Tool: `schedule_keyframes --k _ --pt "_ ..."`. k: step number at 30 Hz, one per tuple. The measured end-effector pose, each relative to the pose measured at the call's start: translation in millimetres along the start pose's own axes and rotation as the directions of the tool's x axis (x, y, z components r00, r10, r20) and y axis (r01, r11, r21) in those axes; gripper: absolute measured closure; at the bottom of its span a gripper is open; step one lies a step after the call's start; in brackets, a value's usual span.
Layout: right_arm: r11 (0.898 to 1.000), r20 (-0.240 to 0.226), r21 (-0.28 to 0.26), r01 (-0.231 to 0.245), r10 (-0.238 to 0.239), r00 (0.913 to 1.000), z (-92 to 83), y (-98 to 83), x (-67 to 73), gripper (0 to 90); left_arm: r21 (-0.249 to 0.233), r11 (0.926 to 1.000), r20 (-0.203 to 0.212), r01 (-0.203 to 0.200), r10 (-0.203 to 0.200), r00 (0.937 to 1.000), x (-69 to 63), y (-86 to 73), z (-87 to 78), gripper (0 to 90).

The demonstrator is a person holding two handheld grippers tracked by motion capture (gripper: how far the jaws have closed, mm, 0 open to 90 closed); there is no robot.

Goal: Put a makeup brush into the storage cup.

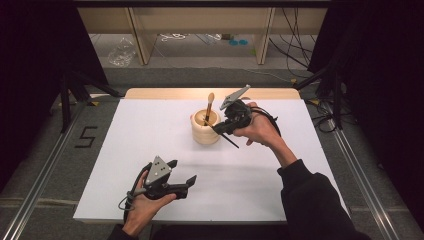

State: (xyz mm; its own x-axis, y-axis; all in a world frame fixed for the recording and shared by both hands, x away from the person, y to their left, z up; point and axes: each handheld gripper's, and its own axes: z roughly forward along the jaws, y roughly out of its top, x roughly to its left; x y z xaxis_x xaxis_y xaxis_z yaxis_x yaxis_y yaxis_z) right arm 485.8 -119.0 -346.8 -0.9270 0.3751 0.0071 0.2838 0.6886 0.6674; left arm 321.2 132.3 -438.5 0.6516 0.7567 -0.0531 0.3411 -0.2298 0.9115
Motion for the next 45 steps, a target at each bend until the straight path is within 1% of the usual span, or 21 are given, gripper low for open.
schedule_keyframes --k 1,3,5,7,8,9,11,13,14,15,18,26,27,30,33,35,39,42,43,44,45 --pt "1.0 -0.003 -0.004 0.002 -0.002 1.0 -0.4 0.7 -1.1 83.2 -0.003 1.0 -0.001 0.008 -0.008 1.0 -0.3 -0.2 0.3 18.7" --pt "1.0 -0.005 -0.02 -0.007 0.007 1.0 -0.4 1.4 -2.5 83.2 0.001 1.0 0.0 0.001 -0.001 1.0 0.3 -0.2 0.1 18.7" --pt "0.999 -0.001 -0.032 -0.013 0.013 0.9999 -0.5 1.7 -4.4 83.3 -0.007 0.9999 0.002 0.012 -0.012 0.9999 -0.3 -0.3 0.5 18.7" --pt "0.999 0.003 -0.051 -0.02 0.021 0.9998 -0.5 1.9 -6.2 83.2 0.0 1.0 -0.001 0.002 -0.002 1.0 0.1 -0.2 0.0 18.7" --pt "0.998 0.004 -0.06 -0.034 0.035 0.9994 -0.5 2.2 -6.2 83.2 0.001 1.0 0.001 -0.001 0.001 1.0 0.3 -0.2 0.1 18.7" --pt "0.997 0.008 -0.071 -0.035 0.036 0.9993 -0.3 2.2 -6.8 83.2 -0.002 1.0 0.001 0.006 -0.006 1.0 -0.3 -0.3 0.4 18.7" --pt "0.996 0.007 -0.076 -0.043 0.044 0.999 -1.3 2.6 -8.0 83.2 -0.001 1.0 0.001 -0.001 0.001 1.0 0.1 0.0 0.0 18.7" --pt "0.995 0.011 -0.09 -0.045 0.047 0.9989 -1.6 3.0 -8.9 83.3 -0.001 1.0 0.002 0.005 -0.005 1.0 0.0 -0.3 0.3 18.7" --pt "0.994 0.01 -0.094 -0.058 0.059 0.9982 -2.0 3.2 -8.9 83.2 0.001 1.0 0.0 -0.001 0.001 1.0 0.3 -0.1 0.1 18.7" --pt "0.994 0.01 -0.101 -0.051 0.052 0.9986 -1.7 3.3 -9.9 83.2 -0.006 1.0 0.002 0.007 -0.007 1.0 -0.2 -0.4 0.6 18.7" --pt "0.991 0.017 -0.125 -0.046 0.048 0.9987 -2.0 4.2 -12.0 83.2 -0.002 1.0 0.005 0.004 -0.004 1.0 -0.2 -0.3 0.4 18.7" --pt "0.985 0.023 -0.16 -0.061 0.065 0.9976 -4.6 10.4 -12.7 83.2 0.001 1.0 0.003 -0.004 0.004 1.0 -0.2 0.1 -0.1 18.7" --pt "0.985 0.026 -0.164 -0.054 0.059 0.9979 -4.9 11.4 -13.3 83.3 0.001 1.0 0.003 -0.007 0.007 1.0 -0.3 0.2 -0.1 18.7" --pt "0.98 0.039 -0.19 -0.064 0.073 0.9966 -5.2 14.2 -13.8 83.2 -0.002 1.0 0.004 -0.007 0.007 1.0 -0.8 0.3 0.1 18.7" --pt "0.979 0.04 -0.192 -0.062 0.071 0.9966 -5.5 15.4 -15.0 83.2 -0.003 1.0 0.006 -0.002 0.002 1.0 -1.5 0.2 0.2 18.7" --pt "0.976 0.042 -0.206 -0.063 0.074 0.9964 -4.9 15.6 -16.6 83.2 -0.005 1.0 0.005 -0.004 0.004 1.0 -1.4 0.3 0.0 18.7" --pt "0.974 0.041 -0.212 -0.08 0.09 0.9951 -4.1 15.7 -18.2 83.3 -0.004 1.0 0.007 0.002 -0.002 1.0 -2.5 0.2 0.3 18.7" --pt "0.971 0.047 -0.227 -0.079 0.092 0.9947 -3.8 16.0 -20.0 83.2 0.001 1.0 0.007 -0.005 0.005 1.0 -2.3 0.2 0.5 18.7" --pt "0.967 0.05 -0.238 -0.089 0.104 0.9933 -2.8 15.9 -20.0 83.2 0.0 1.0 0.007 -0.004 0.004 1.0 -2.3 0.2 0.5 18.7" --pt "0.97 0.045 -0.228 -0.087 0.1 0.994 -3.7 15.9 -21.0 83.2 0.0 1.0 0.007 -0.002 0.002 1.0 -2.4 0.2 0.4 18.7" --pt "0.968 0.048 -0.235 -0.087 0.101 0.9937 -3.5 15.8 -21.7 83.2 -0.003 1.0 0.006 0.002 -0.002 1.0 -2.5 0.1 0.4 18.7"
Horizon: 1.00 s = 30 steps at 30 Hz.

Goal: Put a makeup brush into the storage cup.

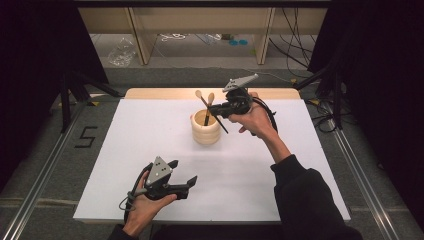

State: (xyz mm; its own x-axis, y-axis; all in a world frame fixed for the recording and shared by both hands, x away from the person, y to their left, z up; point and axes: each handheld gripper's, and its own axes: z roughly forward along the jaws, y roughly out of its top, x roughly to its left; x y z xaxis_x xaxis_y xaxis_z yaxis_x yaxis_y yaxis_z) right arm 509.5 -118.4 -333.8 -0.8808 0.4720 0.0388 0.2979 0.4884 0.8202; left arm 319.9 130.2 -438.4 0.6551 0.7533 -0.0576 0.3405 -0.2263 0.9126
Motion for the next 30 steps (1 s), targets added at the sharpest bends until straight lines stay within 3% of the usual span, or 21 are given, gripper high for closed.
schedule_keyframes --k 11,16,17,30 --pt "0.996 0.037 -0.079 -0.038 0.041 0.9985 3.8 1.9 -6.8 83.2 -0.002 1.0 -0.001 -0.005 0.005 1.0 0.6 0.3 -0.3 18.7" --pt "0.995 0.041 -0.09 -0.042 0.045 0.9981 6.6 5.5 -9.9 83.2 -0.003 1.0 0.001 -0.008 0.008 1.0 0.6 0.3 -0.5 18.7" --pt "0.992 0.051 -0.114 -0.043 0.049 0.9975 8.5 6.4 -9.4 83.3 -0.003 1.0 0.001 -0.007 0.007 1.0 0.6 0.2 -0.5 18.7" --pt "0.987 0.056 -0.152 -0.06 0.069 0.996 15.3 8.6 -15.3 83.2 -0.003 1.0 -0.001 -0.009 0.009 1.0 0.1 0.6 -1.2 18.7"
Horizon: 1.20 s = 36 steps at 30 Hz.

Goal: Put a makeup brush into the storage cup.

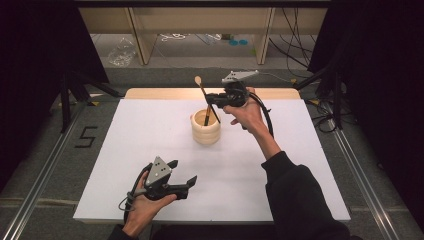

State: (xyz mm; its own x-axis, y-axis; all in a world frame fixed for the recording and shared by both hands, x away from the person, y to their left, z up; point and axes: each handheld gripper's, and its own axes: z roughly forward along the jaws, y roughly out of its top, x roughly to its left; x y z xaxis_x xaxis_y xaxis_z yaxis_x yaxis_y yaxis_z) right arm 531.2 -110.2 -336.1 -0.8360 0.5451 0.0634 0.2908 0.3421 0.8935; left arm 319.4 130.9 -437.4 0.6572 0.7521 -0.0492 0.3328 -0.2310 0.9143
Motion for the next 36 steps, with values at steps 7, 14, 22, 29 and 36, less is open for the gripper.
schedule_keyframes --k 7,14,22,29,36 --pt "1.0 0.003 -0.013 -0.028 0.029 0.9996 2.4 -2.0 -3.8 83.2 0.0 1.0 0.003 0.009 -0.009 1.0 -1.2 -0.5 0.8 18.7" --pt "0.998 0.001 -0.037 -0.042 0.042 0.9991 5.1 -1.9 -5.3 83.3 0.001 1.0 0.0 0.008 -0.008 1.0 -0.7 -0.5 0.3 18.7" --pt "0.998 0.003 -0.043 -0.053 0.054 0.9986 7.7 -2.4 -6.2 83.3 -0.001 1.0 0.001 0.004 -0.004 1.0 -0.6 -0.1 -0.3 18.7" --pt "0.997 0.013 -0.062 -0.047 0.048 0.9988 11.9 -1.8 -8.7 83.2 -0.001 1.0 0.003 0.007 -0.007 1.0 -0.9 -0.1 -0.1 18.7" --pt "0.996 0.016 -0.066 -0.058 0.059 0.9981 18.8 -4.2 -11.6 83.2 -0.002 1.0 0.004 0.007 -0.007 1.0 -1.0 0.0 -0.3 18.7"
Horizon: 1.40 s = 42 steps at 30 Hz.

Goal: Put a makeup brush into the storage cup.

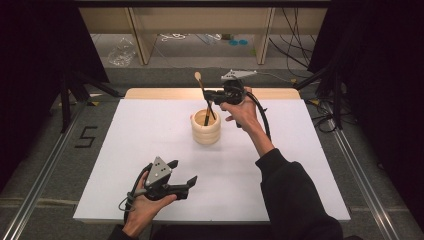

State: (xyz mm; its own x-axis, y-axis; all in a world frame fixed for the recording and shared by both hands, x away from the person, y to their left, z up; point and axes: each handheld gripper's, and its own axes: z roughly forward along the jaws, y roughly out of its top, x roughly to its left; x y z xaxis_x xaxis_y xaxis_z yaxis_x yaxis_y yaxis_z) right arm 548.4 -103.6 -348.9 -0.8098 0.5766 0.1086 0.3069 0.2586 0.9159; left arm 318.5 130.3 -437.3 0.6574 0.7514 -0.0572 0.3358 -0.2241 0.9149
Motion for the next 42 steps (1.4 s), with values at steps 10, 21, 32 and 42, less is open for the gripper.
schedule_keyframes --k 10,21,32,42 --pt "1.0 0.001 -0.005 -0.006 0.006 1.0 13.3 -7.1 -2.3 83.2 0.003 1.0 0.005 -0.005 0.005 1.0 -2.7 0.2 1.6 18.7" --pt "1.0 -0.003 -0.013 0.005 -0.005 1.0 21.6 -15.5 -1.6 83.2 -0.002 1.0 0.0 -0.009 0.009 1.0 -1.1 0.1 -0.1 18.7" --pt "1.0 0.005 -0.011 -0.004 0.004 1.0 24.7 -27.2 -6.2 83.2 -0.002 1.0 -0.001 -0.009 0.009 1.0 -1.1 0.1 0.0 18.7" --pt "1.0 -0.007 -0.018 -0.006 0.006 1.0 30.2 -31.7 -4.0 83.2 -0.001 0.9999 -0.001 -0.011 0.011 0.9999 -1.0 0.1 0.0 18.7"
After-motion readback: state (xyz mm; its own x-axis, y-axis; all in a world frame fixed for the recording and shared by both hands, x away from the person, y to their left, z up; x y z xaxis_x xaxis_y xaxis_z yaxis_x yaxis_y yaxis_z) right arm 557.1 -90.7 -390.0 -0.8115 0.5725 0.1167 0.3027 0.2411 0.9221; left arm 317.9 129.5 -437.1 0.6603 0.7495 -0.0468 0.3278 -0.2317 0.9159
